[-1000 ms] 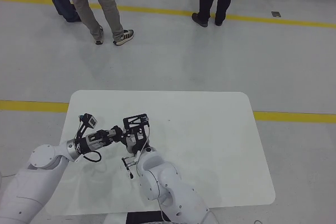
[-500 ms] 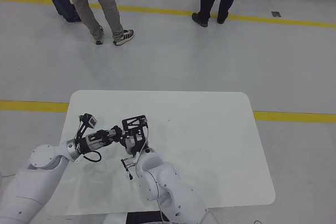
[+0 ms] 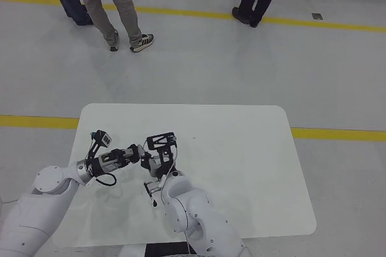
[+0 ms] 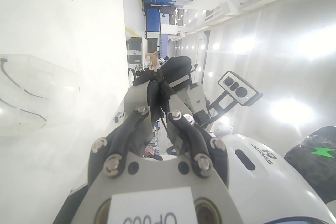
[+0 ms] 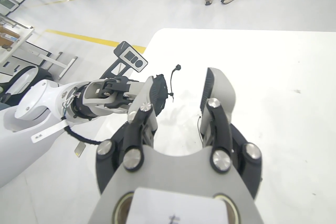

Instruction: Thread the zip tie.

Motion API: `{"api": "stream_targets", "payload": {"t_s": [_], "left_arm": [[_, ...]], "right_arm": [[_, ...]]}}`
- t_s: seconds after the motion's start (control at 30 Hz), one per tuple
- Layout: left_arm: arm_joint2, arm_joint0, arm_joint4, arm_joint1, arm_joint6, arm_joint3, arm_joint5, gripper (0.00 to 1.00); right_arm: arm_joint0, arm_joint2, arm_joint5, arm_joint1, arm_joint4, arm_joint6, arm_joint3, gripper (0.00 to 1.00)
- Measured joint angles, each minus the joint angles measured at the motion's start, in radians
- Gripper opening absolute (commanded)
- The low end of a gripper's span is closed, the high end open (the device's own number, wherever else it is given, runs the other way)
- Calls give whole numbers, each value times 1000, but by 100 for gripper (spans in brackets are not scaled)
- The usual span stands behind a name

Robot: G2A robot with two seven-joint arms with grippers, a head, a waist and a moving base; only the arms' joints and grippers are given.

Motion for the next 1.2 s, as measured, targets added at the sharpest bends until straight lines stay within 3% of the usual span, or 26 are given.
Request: {"api": "stream_targets", "payload": {"t_s": [0.13,0.47,0.7,0.93,1.2], "left_arm": [[0,0,0,0,0,0,0,0],[2,1,-6,-1,25,1,9,0],[-18,1,-150,-1,-18,34,32,0],[-5,-29,-319,-8,-150,92,61,0],[23,-72,-432,-20,-252,161,69,0]], "right_arm": [[-24,24,-63,10,65,33,-31,100],[-34,37,-64,10,89,12,-33,100],[-94,144,-207,23,397,-48,-31,100],[-92,203,-349,31,710,-16,21,100],[-56,226,-395,28,1061,22,109,100]]}}
